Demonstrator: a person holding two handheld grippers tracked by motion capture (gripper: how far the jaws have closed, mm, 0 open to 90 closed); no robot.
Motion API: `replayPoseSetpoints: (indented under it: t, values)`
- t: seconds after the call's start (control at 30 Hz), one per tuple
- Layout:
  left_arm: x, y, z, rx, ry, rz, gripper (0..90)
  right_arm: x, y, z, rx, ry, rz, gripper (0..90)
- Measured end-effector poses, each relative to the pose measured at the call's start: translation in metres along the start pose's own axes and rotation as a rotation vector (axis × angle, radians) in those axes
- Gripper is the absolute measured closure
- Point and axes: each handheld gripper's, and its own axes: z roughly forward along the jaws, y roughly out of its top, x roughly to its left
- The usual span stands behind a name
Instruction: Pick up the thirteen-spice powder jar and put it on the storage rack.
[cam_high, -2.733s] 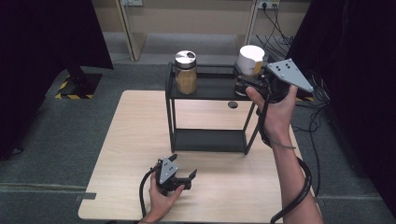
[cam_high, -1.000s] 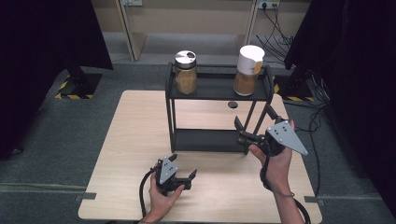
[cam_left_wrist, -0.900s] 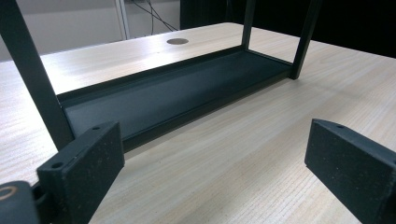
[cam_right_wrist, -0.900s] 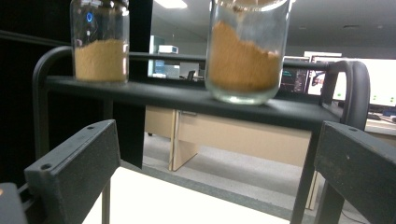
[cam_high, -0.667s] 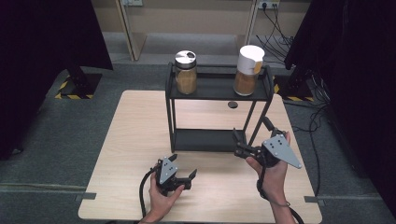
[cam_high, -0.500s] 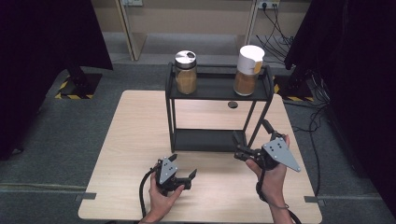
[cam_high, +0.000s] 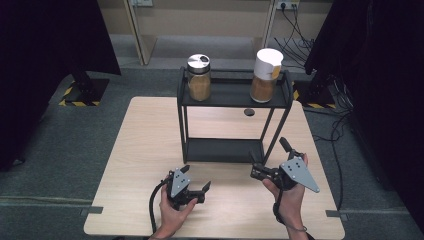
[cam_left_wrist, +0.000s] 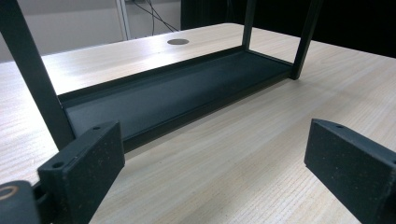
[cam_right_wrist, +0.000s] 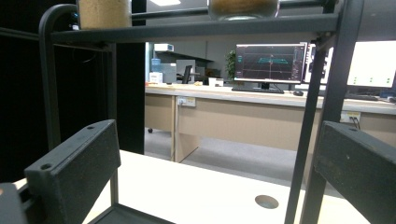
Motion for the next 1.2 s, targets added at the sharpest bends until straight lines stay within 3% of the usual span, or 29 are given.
replayPoseSetpoints:
  t: [1.2]
  values:
    - [0.001,0.000,0.000,0.001,-0.002,-0.012,4.1,0.000,-0.029,-0.009,0.098,-0.021,-0.007,0.4]
